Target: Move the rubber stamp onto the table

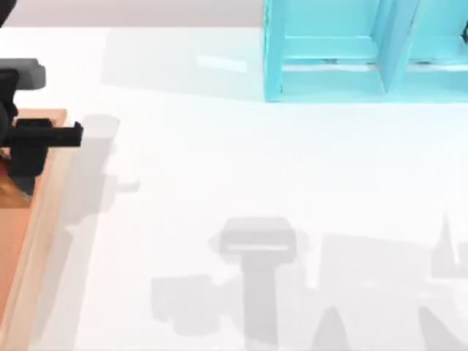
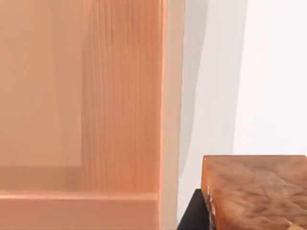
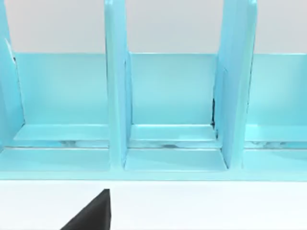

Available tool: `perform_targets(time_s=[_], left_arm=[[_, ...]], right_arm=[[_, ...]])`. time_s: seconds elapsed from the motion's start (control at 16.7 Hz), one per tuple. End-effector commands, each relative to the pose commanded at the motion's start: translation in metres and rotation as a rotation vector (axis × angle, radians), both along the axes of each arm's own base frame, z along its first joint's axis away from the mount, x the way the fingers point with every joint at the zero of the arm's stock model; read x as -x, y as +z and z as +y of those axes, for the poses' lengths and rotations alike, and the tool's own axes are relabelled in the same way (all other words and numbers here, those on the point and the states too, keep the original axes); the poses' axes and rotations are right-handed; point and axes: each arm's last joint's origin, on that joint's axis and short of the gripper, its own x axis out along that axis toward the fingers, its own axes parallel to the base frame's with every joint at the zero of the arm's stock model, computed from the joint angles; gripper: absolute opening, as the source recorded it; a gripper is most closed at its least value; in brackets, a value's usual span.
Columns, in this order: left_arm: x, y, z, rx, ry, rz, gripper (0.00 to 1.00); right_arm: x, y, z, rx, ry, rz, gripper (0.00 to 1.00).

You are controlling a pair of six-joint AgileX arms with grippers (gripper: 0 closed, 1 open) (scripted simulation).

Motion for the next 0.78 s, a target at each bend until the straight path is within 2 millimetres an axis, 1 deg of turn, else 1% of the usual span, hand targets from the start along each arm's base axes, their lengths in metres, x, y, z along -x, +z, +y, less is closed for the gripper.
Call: perform_targets(time_s=[0.12, 0.3, 0.42, 0.48, 0.6, 0.66, 0.78], left_arm=[[0.001, -0.004, -0.003, -0.003, -0.01, 0.033, 0.0], [0.001, -0.003, -0.002, -0.002, -0.007, 0.027, 0.0], [-0.003, -0.003, -0.004, -0.003, -0.011, 0.024, 0.0], [-0.009, -0.003, -0.007, -0.002, -0.015, 0.02, 0.0], [-0.029, -0.006, -0.017, -0.001, -0.022, 0.012, 0.0], [-0.042, -0.01, -0.023, 0.0, -0.022, 0.011, 0.0], [-0.074, -0.027, -0.037, 0.0, -0.013, 0.022, 0.0]], right_arm=[[0.0, 0.0, 0.0, 0.0, 0.0, 0.0, 1.0], [0.0, 0.0, 0.0, 0.0, 0.0, 0.0, 1.0], [0.0, 0.0, 0.0, 0.0, 0.0, 0.0, 1.0], [0.0, 0.0, 0.0, 0.0, 0.0, 0.0, 1.0], [0.0, 0.0, 0.0, 0.0, 0.0, 0.0, 1.0], [0.0, 0.0, 0.0, 0.0, 0.0, 0.0, 1.0], [0.0, 0.0, 0.0, 0.0, 0.0, 0.0, 1.0]])
